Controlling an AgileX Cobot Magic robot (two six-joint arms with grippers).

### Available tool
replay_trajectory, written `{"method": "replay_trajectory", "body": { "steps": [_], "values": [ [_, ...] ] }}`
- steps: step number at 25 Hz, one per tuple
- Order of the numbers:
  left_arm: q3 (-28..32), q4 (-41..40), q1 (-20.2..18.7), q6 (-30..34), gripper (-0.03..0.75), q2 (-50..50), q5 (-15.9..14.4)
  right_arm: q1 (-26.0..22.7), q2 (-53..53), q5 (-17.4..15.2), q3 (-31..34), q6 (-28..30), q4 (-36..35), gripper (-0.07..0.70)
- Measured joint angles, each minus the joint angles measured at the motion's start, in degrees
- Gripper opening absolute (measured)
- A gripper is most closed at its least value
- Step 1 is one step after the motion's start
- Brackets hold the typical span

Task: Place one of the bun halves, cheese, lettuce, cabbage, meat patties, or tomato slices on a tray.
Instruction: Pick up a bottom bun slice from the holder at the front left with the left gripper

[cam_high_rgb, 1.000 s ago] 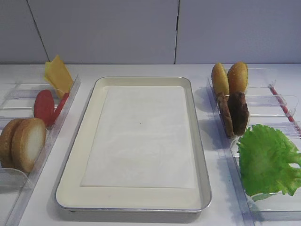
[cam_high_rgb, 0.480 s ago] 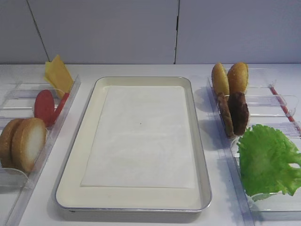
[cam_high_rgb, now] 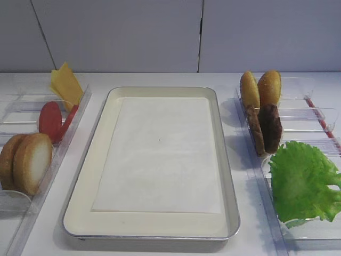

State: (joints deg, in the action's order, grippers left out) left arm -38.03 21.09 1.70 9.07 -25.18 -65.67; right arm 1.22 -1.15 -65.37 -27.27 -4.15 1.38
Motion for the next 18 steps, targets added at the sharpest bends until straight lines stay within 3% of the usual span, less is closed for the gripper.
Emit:
{"method": "replay_trajectory", "body": {
  "steps": [6, 18],
  "values": [
    [-0.1, 9.6, 0.0, 4.7, 0.673, -12.3, 7.0, 0.0, 0.0, 0.0, 0.0, 0.0, 0.0, 0.692],
    [-8.9, 11.5, -0.1, 11.7, 0.668, -34.6, 8.9, 0.0, 0.0, 0.0, 0.0, 0.0, 0.0, 0.692]
  ]
}}
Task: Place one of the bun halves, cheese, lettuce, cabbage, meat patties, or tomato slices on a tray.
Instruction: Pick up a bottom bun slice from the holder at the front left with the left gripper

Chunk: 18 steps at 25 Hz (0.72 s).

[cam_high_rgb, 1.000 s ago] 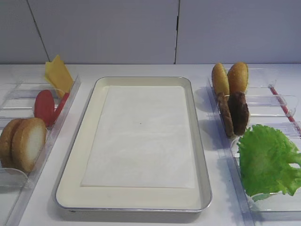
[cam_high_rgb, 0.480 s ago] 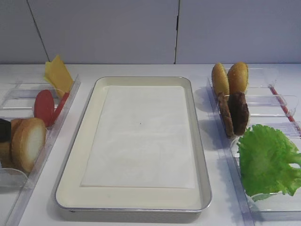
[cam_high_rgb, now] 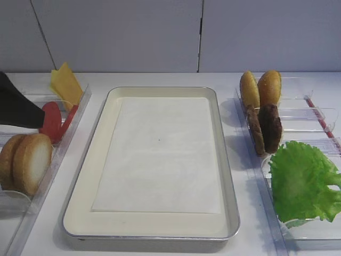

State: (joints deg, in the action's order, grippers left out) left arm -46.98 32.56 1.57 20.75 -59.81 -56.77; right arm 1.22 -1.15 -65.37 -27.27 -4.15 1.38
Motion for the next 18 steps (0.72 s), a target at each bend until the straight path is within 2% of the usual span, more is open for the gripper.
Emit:
{"method": "replay_trajectory", "body": {
  "steps": [2, 9, 12, 18],
  "values": [
    [0.0, 0.2, -0.5, 0.7, 0.664, -2.3, 0.3, 0.0, 0.0, 0.0, 0.0, 0.0, 0.0, 0.692],
    [0.0, -0.9, -6.2, 0.8, 0.662, -7.5, 5.0, 0.0, 0.0, 0.0, 0.0, 0.0, 0.0, 0.692],
    [-0.2, -2.7, -6.8, -0.5, 0.662, -8.3, 6.3, 0.0, 0.0, 0.0, 0.0, 0.0, 0.0, 0.692],
    [-2.1, -3.8, -6.9, -1.1, 0.662, -8.8, 7.0, 0.0, 0.0, 0.0, 0.0, -0.1, 0.0, 0.692]
  ]
}}
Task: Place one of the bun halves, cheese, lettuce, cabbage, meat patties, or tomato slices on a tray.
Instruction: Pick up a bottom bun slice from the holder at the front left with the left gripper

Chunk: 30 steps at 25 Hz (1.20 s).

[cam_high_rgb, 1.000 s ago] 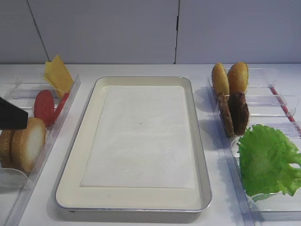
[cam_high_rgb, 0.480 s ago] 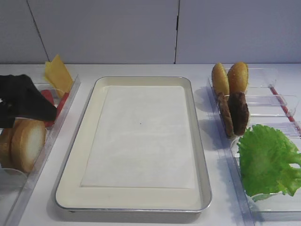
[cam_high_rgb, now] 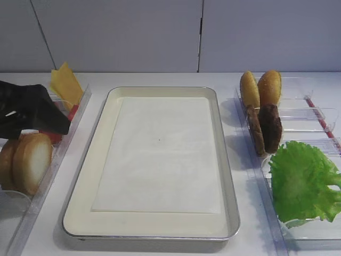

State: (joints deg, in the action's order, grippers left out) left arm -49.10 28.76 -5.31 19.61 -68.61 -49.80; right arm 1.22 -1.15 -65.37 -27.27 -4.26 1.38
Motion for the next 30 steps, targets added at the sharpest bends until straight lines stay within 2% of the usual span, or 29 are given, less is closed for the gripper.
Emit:
{"method": "replay_trajectory", "body": {
  "steps": [30],
  "values": [
    [-0.3, -1.8, 0.0, -1.9, 0.662, -3.7, 0.3, 0.0, 0.0, 0.0, 0.0, 0.1, 0.0, 0.692]
  ]
}}
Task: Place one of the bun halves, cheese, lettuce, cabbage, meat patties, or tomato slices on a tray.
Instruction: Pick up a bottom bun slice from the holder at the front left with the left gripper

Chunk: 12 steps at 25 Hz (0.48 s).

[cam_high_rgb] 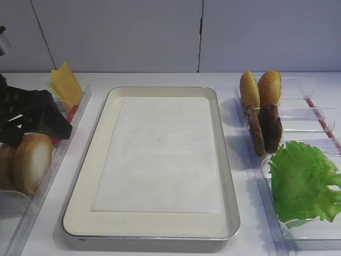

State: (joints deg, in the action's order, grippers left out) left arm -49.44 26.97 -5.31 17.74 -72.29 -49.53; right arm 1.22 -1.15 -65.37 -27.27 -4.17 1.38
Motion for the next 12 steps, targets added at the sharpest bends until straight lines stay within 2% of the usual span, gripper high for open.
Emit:
{"method": "replay_trajectory", "body": {
  "steps": [4, 12],
  "values": [
    [-0.2, -3.0, -0.6, -2.0, 0.646, -1.2, -0.4, 0.0, 0.0, 0.0, 0.0, 0.0, 0.0, 0.692],
    [-0.4, -9.3, -5.7, -8.4, 0.608, -2.7, 0.9, 0.0, 0.0, 0.0, 0.0, 0.0, 0.0, 0.692]
  ]
}}
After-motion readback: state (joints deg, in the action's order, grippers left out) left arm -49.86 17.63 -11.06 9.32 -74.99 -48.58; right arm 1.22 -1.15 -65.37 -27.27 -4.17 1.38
